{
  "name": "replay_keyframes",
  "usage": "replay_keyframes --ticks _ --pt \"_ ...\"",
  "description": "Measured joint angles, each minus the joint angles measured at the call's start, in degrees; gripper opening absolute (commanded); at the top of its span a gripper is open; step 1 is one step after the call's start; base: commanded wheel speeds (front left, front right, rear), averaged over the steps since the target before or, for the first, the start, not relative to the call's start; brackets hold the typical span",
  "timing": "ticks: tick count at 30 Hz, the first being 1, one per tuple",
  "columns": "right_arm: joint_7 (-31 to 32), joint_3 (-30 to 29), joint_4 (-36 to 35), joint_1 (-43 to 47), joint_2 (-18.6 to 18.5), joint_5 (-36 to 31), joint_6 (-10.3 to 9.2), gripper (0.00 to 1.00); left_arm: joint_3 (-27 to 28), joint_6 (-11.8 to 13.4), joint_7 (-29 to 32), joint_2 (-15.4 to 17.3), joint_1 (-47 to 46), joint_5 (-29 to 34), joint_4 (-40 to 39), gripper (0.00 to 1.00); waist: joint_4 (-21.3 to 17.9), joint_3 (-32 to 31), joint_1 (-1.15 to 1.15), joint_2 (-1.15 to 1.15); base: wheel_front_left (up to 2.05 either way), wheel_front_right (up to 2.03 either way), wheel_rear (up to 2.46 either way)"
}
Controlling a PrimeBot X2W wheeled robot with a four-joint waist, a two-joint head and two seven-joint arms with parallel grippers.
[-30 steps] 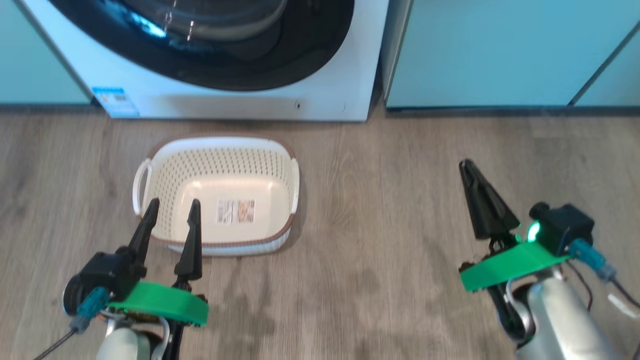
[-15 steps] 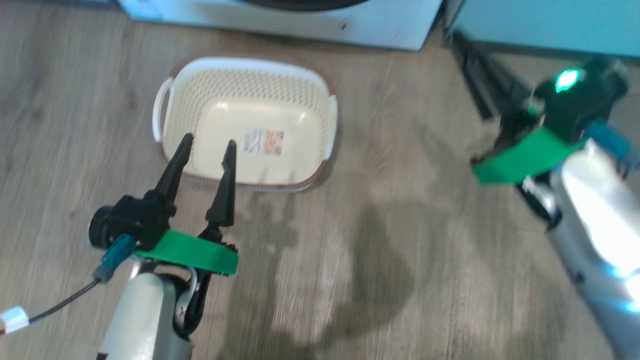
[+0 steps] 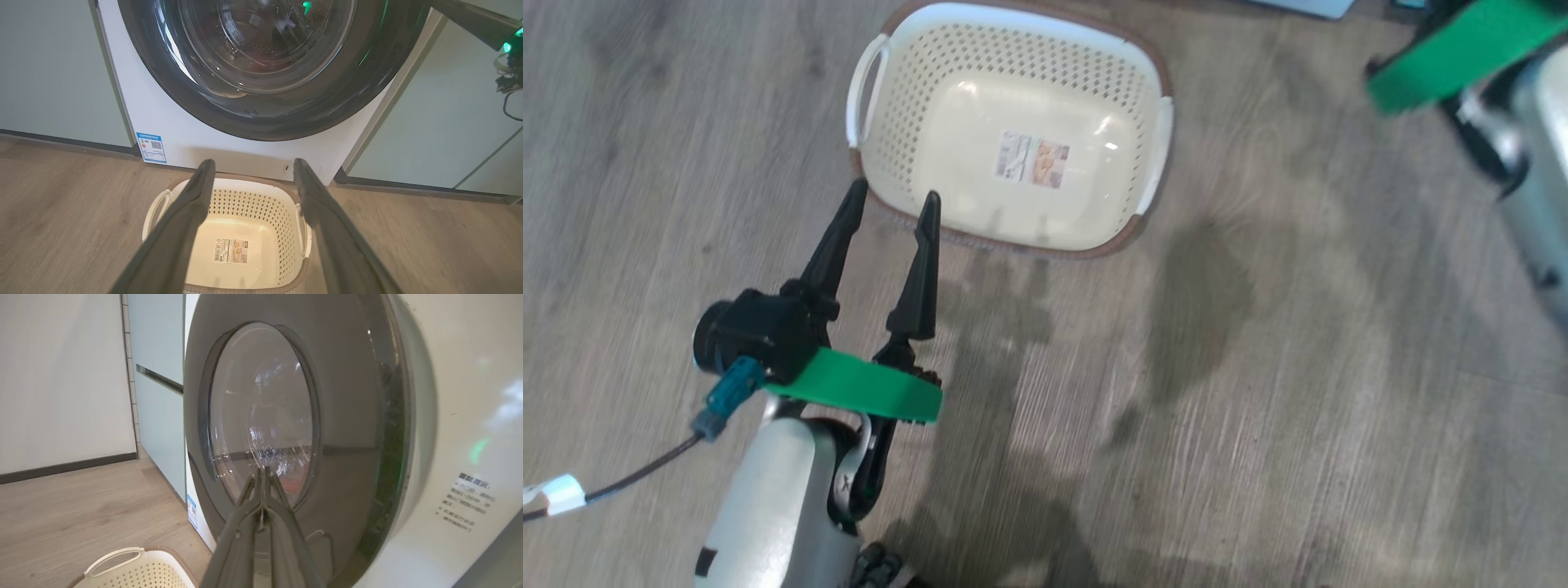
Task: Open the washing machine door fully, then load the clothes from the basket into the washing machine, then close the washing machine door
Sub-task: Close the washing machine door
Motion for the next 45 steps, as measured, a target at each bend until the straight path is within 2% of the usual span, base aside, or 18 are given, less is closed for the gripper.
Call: replay_keyframes --ticks 4,7,12,28,36,45 --pt "0.0 -1.5 6.5 -4.9 -0.1 0.0 -0.01 0.00 -1.1 0.6 0.0 0.0 -1.0 -1.2 -0.4 1.00 1.5 1.5 0.00 0.00 0.00 0.00 0.00" --pt "0.0 -2.4 13.8 -9.3 0.2 -2.7 -0.01 0.00 -1.5 1.1 0.0 0.0 -1.1 -1.4 -0.6 1.00 2.3 2.7 0.00 0.00 0.00 0.00 0.00" --pt "0.0 -3.5 21.2 -13.7 1.7 -4.8 0.01 0.00 -2.3 1.5 0.0 0.0 -1.2 -2.3 -0.6 1.00 3.1 3.5 0.00 0.00 0.00 0.00 0.00" --pt "0.0 -12.3 36.0 -23.5 4.9 -8.1 0.10 0.00 -2.5 2.7 0.0 -0.1 -2.5 -5.2 -0.7 1.00 5.3 4.1 -0.01 0.00 0.00 0.00 0.00" --pt "0.0 -17.5 37.5 -23.5 5.9 -10.6 0.54 0.00 -2.6 2.7 0.0 -0.1 -2.5 -5.1 -0.7 1.00 5.1 3.0 -0.01 0.00 0.00 0.00 0.00" --pt "0.0 -20.2 36.5 -22.3 6.5 -11.1 0.43 0.00 -1.8 2.4 0.0 -0.1 -2.1 -4.1 0.1 1.00 4.2 0.2 -0.01 0.00 0.00 0.00 0.00"
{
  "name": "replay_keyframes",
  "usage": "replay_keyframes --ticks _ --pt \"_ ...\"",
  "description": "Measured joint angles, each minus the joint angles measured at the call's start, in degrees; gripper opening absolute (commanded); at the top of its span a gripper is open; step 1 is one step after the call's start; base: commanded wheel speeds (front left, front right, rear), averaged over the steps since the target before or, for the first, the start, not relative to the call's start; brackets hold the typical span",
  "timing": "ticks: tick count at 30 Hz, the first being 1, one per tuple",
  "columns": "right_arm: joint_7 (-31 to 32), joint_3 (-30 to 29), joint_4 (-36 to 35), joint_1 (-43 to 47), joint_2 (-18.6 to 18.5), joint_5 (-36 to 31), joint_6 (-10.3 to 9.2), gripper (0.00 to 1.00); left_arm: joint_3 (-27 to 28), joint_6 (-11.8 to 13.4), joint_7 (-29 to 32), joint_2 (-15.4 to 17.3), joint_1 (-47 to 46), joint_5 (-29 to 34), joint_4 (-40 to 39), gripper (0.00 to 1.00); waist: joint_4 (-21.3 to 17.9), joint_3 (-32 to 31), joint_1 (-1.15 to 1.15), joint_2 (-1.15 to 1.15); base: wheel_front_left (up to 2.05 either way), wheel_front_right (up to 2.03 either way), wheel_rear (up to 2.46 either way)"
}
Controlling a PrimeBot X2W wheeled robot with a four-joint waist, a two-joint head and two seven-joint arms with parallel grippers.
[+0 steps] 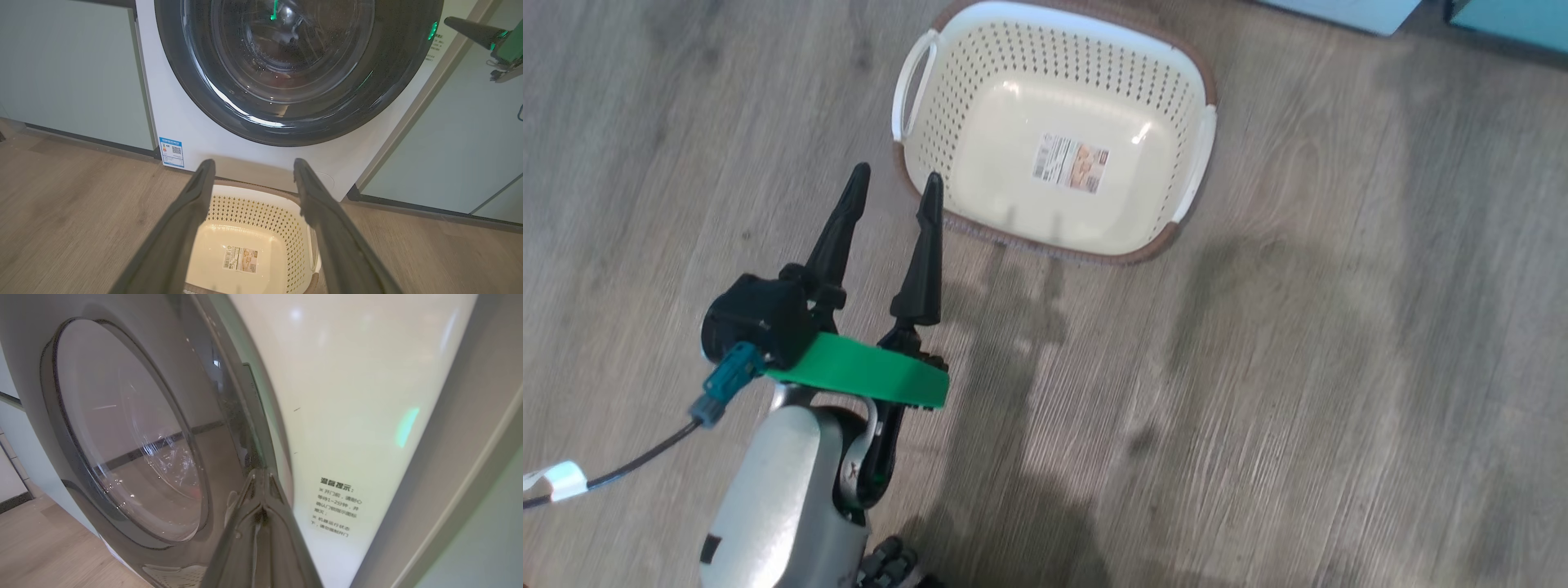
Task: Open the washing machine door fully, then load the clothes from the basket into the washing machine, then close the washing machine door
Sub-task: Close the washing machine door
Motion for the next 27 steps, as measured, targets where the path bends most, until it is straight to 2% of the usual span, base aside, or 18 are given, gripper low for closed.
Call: replay_keyframes --ticks 7,14,20,27 --pt "0.0 1.3 -5.2 11.9 0.7 4.1 0.00 0.00 1.8 -0.9 0.0 0.0 2.8 0.3 0.9 1.00 -1.2 -4.8 0.00 0.00 0.00 0.00 0.00" --pt "0.0 3.6 -14.7 27.5 1.3 10.0 0.00 0.00 4.6 -2.1 0.0 0.0 6.7 2.0 2.0 1.00 -3.9 -12.3 0.00 0.00 0.00 0.00 0.00" --pt "0.0 0.8 -23.1 39.0 4.6 13.5 -0.04 0.00 7.6 -2.5 0.0 0.1 10.8 2.4 2.2 1.00 -7.1 -17.7 -0.01 0.00 0.00 0.00 0.00" --pt "0.0 -2.2 -31.2 49.4 8.3 14.1 -0.43 0.00 10.4 -2.6 0.0 0.1 13.2 2.4 1.6 1.00 -11.3 -21.4 -0.01 0.00 0.00 0.00 0.00"
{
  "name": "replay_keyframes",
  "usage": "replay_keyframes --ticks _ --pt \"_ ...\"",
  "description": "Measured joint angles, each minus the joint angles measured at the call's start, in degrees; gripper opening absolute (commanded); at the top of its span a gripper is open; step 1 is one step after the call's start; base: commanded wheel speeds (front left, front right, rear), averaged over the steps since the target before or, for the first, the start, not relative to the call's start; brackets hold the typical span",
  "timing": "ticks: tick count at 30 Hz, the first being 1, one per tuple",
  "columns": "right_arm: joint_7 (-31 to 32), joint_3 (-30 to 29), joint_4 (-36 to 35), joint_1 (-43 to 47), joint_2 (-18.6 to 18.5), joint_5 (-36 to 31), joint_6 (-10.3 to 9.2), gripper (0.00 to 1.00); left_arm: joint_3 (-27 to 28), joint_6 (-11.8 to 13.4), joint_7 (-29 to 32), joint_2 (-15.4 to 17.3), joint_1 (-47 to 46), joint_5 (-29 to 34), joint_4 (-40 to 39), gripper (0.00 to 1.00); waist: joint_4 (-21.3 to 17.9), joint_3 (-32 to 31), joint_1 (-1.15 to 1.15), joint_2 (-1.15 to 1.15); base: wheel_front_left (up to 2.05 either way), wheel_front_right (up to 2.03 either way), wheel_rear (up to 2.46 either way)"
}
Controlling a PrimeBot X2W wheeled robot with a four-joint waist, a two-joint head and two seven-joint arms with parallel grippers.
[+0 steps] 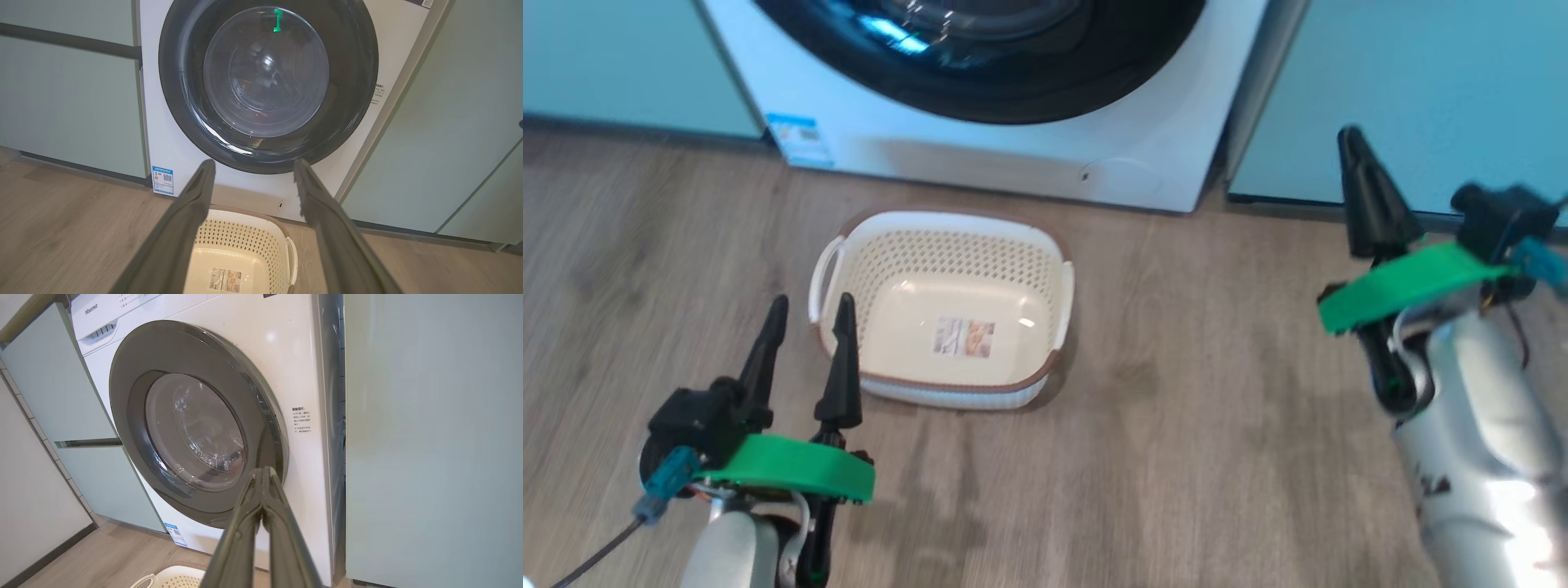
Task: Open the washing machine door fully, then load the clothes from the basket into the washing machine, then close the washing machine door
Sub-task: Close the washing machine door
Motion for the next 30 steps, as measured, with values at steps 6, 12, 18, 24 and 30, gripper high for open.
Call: replay_keyframes --ticks 6,12,18,24,30 --pt "0.0 -3.6 -6.9 7.7 3.1 -1.1 0.00 0.00 1.4 -0.4 0.0 0.0 0.8 0.0 -0.6 1.00 -3.6 -2.4 0.00 0.00 0.00 0.00 0.00" --pt "0.0 -7.0 -11.3 14.3 4.9 -1.2 0.00 0.00 2.6 -0.4 0.0 0.0 1.9 -0.7 -0.7 1.00 -6.0 -4.0 0.00 0.00 0.00 0.00 0.00" --pt "0.0 -9.0 -13.2 18.5 5.1 -0.3 0.00 0.00 2.9 -0.3 0.0 0.0 2.2 -0.7 -0.1 1.00 -7.4 -5.1 0.00 0.00 0.00 0.00 0.00" --pt "0.0 -8.9 -13.9 22.1 5.4 0.5 0.00 0.00 3.1 -0.4 0.0 0.0 3.7 -1.7 1.7 1.00 -8.0 -5.7 0.00 0.00 0.00 0.00 0.00" --pt "0.0 -9.7 -13.6 23.7 5.4 -0.5 0.00 1.00 3.0 -0.5 0.0 0.0 4.8 -0.4 3.4 1.00 -8.1 -6.0 0.00 0.00 0.00 0.00 0.00"
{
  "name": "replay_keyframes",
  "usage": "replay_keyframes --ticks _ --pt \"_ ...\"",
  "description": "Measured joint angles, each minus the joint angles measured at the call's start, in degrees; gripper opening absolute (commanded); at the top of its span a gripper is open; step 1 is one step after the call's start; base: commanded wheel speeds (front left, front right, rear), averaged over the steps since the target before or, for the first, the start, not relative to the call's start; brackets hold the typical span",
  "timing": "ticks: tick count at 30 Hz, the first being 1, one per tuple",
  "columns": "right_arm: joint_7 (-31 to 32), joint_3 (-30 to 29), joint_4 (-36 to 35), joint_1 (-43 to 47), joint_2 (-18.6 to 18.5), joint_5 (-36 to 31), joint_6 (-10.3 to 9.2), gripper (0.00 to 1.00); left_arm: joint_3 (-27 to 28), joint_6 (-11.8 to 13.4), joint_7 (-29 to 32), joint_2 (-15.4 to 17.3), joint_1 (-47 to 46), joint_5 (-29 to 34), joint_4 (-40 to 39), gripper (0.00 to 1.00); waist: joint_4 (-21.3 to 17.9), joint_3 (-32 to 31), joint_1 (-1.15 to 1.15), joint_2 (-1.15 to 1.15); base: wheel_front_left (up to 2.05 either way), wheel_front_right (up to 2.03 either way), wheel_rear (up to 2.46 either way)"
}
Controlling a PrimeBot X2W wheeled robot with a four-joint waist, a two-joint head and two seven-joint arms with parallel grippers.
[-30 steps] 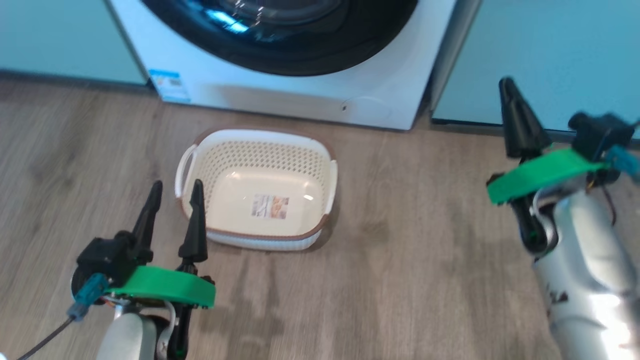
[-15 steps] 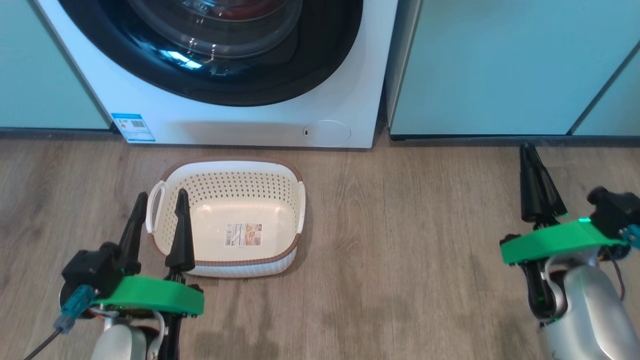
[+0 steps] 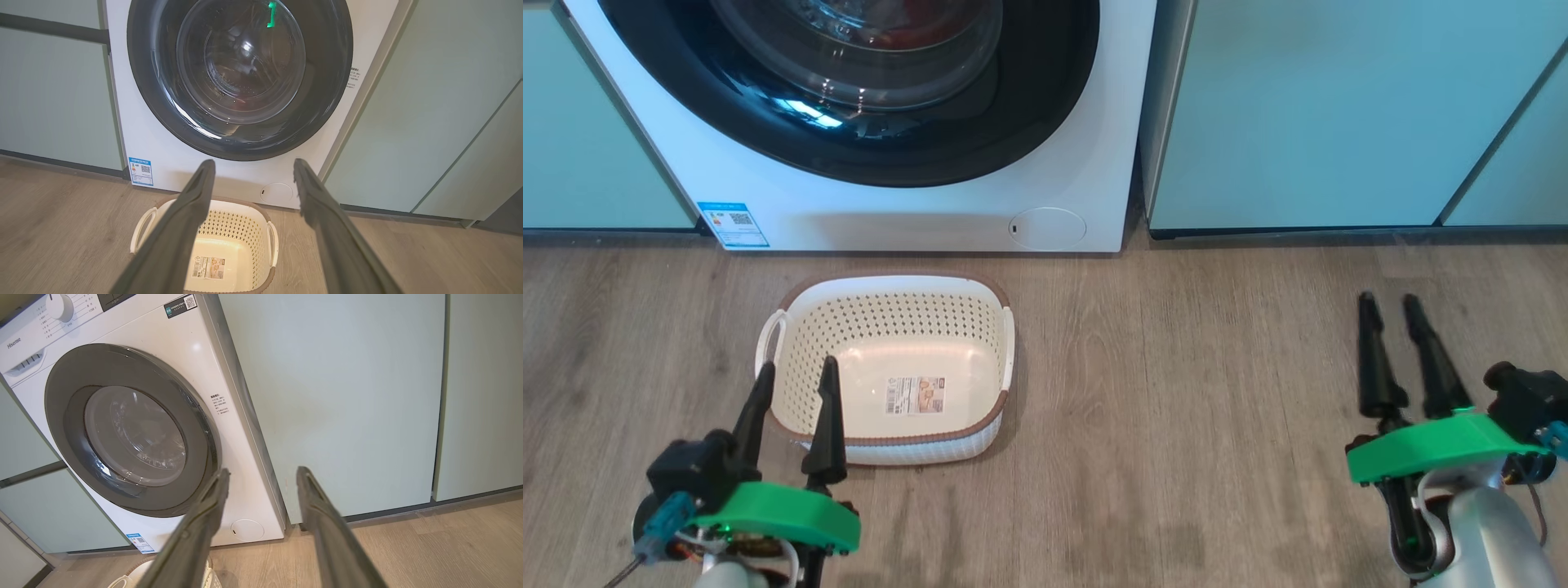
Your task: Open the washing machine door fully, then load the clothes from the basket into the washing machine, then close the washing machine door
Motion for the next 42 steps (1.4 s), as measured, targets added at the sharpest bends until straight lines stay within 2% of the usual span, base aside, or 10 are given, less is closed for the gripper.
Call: replay_keyframes --ticks 16,26,42 --pt "0.0 0.1 0.0 0.0 0.0 0.3 0.00 1.00 -0.1 -0.2 0.0 0.0 0.5 1.1 -0.6 1.00 0.0 -0.1 0.00 0.00 0.00 0.00 0.00" --pt "0.0 1.0 -0.3 0.0 0.1 -4.1 0.00 1.00 -0.5 -0.9 0.0 0.0 0.5 2.4 -0.9 1.00 0.1 0.0 0.00 0.00 0.00 0.00 0.00" --pt "0.0 0.9 -0.3 0.0 0.1 -4.1 0.00 1.00 -0.2 -1.0 0.0 0.0 0.8 -0.8 -0.6 1.00 0.3 0.1 0.00 0.00 0.00 0.00 0.00"
